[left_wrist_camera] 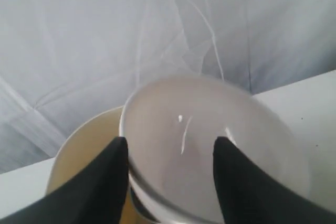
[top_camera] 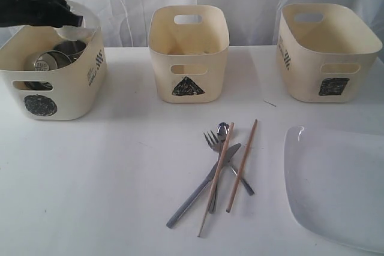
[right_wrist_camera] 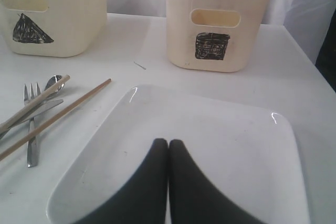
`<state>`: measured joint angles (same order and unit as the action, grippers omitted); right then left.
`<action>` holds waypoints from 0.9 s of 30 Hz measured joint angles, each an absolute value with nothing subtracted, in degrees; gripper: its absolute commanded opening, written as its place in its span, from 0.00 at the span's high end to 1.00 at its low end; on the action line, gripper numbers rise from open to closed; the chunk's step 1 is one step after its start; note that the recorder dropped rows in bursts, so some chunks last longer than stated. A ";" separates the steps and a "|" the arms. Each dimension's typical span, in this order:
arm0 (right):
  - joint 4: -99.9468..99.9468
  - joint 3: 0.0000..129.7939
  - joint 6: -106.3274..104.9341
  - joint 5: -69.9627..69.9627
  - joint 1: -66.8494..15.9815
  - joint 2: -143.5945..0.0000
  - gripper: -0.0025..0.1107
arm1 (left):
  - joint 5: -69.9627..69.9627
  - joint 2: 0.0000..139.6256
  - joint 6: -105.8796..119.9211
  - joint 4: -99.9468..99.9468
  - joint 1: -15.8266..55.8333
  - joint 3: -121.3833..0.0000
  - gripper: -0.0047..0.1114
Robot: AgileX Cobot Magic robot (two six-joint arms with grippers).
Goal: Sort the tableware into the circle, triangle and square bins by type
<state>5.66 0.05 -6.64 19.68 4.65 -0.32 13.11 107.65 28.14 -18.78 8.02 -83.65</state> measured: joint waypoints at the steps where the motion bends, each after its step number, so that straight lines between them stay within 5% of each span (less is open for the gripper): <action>1: 5.66 0.05 -6.64 19.68 4.65 -0.32 0.98 | 12.14 106.73 28.14 -18.78 8.02 -83.79 0.49; 8: 5.66 0.05 -6.64 19.68 4.65 -0.32 0.98 | 1.90 97.43 31.47 -18.55 8.02 -84.27 0.56; 13: 5.66 0.05 -6.64 19.68 4.65 -0.32 0.98 | -7.63 85.59 32.82 -18.40 7.75 -84.27 0.96; 20: 5.66 0.05 -6.64 19.68 4.65 -0.32 0.98 | -16.45 71.87 27.79 -18.40 -1.66 -82.43 0.96; 27: 5.66 0.05 -6.64 19.68 4.65 -0.32 0.98 | -15.65 61.26 19.28 -18.50 -15.14 -59.00 0.96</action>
<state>5.66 0.05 -6.64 19.68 4.65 -0.32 -15.65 61.26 19.28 -18.50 -15.14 -59.00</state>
